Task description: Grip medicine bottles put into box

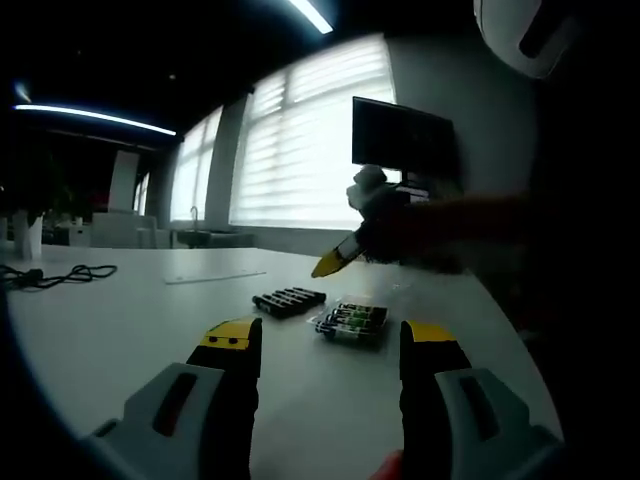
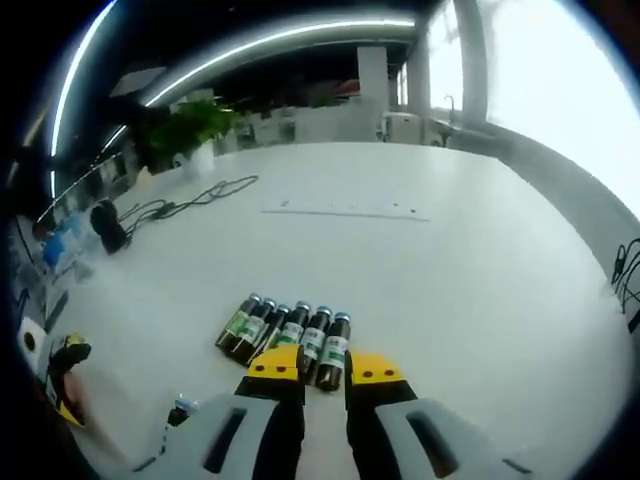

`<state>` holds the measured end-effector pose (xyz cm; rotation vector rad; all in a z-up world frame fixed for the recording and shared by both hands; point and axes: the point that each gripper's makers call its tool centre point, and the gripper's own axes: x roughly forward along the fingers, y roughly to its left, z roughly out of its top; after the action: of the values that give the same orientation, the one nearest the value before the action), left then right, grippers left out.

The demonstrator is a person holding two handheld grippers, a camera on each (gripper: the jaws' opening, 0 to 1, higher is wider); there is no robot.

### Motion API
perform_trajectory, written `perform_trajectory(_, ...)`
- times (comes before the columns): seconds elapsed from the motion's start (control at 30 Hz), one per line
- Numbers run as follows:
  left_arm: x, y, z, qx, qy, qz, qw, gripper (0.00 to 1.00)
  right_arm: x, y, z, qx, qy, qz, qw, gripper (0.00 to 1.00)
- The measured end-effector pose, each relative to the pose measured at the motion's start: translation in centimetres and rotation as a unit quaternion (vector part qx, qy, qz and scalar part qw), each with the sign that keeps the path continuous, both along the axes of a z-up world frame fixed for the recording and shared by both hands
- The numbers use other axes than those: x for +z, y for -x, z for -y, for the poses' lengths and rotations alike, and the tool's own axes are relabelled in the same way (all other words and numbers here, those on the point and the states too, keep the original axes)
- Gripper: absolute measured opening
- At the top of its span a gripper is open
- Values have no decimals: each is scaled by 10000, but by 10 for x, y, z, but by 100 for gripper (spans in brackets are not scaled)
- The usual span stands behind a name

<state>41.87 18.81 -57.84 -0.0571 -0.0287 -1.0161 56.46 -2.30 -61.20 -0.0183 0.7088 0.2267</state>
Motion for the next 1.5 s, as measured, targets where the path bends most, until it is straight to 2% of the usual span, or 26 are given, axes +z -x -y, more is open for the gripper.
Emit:
perform_trajectory(0.17, 0, 0, 0, 2, -8, 4, 10000, 48, -10, -5, 7, 3, 72, -193, 9998, 11)
perform_trajectory(0.3, 0, 0, 0, -5, -2, -1, 10000, 48, -14, -11, 12, -81, -96, -347, 9993, 10)
perform_trajectory(0.5, 0, -1, -1, 11, 11, -6, 10000, 48, -20, -17, 9, -3, -123, -505, 9986, 11)
perform_trajectory(0.7, 1, 0, -1, 3, 14, -8, 10000, 48, -26, -23, 7, 87, 43, -599, 9982, 10)
perform_trajectory(1.03, 1, 0, -1, -1, 25, -8, 10000, 48, -38, -23, 11, -17, 29, -760, 9971, 8)
perform_trajectory(1.37, 1, 0, -1, -1, 37, -17, 10000, 48, -41, -21, 13, -91, 1, -780, 9969, 8)
perform_trajectory(1.5, 1, -1, -1, -2, 37, -16, 10000, 48, -40, -20, 19, -195, 177, -752, 9968, 7)
